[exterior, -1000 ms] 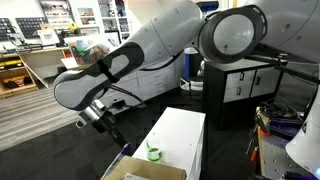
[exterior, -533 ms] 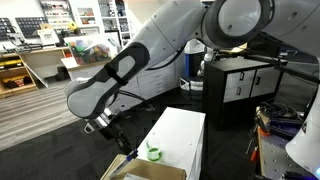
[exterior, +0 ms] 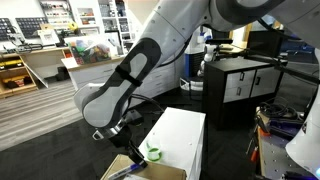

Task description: Remove the blue marker from the clear cup and place it on the brown box

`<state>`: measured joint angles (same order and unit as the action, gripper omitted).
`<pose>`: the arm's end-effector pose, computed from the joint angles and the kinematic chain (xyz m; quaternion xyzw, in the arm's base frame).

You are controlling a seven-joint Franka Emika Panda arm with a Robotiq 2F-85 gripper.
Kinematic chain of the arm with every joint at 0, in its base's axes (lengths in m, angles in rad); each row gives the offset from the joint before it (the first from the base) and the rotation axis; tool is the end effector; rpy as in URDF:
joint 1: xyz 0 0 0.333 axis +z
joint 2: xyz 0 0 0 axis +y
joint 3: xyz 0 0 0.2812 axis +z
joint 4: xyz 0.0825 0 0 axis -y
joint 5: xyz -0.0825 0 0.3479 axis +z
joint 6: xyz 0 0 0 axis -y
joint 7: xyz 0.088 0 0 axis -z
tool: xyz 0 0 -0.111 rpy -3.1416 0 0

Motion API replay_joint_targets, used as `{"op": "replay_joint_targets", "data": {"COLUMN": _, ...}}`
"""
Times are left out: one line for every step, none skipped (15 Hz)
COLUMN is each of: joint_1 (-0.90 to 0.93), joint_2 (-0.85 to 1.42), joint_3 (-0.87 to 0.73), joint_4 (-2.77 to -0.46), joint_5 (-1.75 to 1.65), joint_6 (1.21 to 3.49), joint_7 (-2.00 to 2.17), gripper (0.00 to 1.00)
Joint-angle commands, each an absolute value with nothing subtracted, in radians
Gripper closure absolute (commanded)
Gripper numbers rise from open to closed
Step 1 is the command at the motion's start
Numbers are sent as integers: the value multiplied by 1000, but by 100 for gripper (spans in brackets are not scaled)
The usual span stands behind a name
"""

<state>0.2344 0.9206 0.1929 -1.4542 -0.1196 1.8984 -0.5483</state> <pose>0.5587 0.2317 0.1123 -0.8537 -0.4675 0.2246 0.0461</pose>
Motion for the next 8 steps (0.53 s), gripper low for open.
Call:
{"op": "replay_joint_targets", "data": {"joint_1": 210, "joint_2": 766, "joint_3": 209, "joint_4": -1685, "joint_5": -138, "joint_6": 1982, "joint_7": -496, "gripper": 19}}
{"op": "replay_joint_targets", "data": {"joint_1": 208, "joint_2": 741, "joint_3": 208, "joint_4": -1724, "joint_5": -140, "joint_6": 1993, "joint_7": -484, "gripper": 12}}
{"op": "replay_joint_targets", "data": {"joint_1": 217, "joint_2": 858, "joint_3": 212, "joint_4": -1565, "joint_5": -139, "joint_6": 1933, "joint_7": -516, "gripper": 5}}
{"op": "replay_joint_targets", "data": {"joint_1": 216, "joint_2": 846, "joint_3": 213, "joint_4": -1584, "joint_5": -139, "joint_6": 1935, "joint_7": -515, "gripper": 25}}
{"op": "replay_joint_targets", "data": {"joint_1": 217, "joint_2": 847, "joint_3": 215, "joint_4": -1581, "joint_5": -139, "joint_6": 1935, "joint_7": -516, "gripper": 18}}
{"op": "replay_joint_targets", "data": {"joint_1": 217, "joint_2": 854, "joint_3": 215, "joint_4": -1575, "joint_5": -139, "joint_6": 1935, "joint_7": -516, "gripper": 11}}
{"op": "replay_joint_targets", "data": {"joint_1": 217, "joint_2": 859, "joint_3": 215, "joint_4": -1571, "joint_5": -139, "joint_6": 1935, "joint_7": -516, "gripper": 6}}
{"op": "replay_joint_targets", "data": {"joint_1": 217, "joint_2": 860, "joint_3": 215, "joint_4": -1571, "joint_5": -139, "joint_6": 1935, "joint_7": -516, "gripper": 5}}
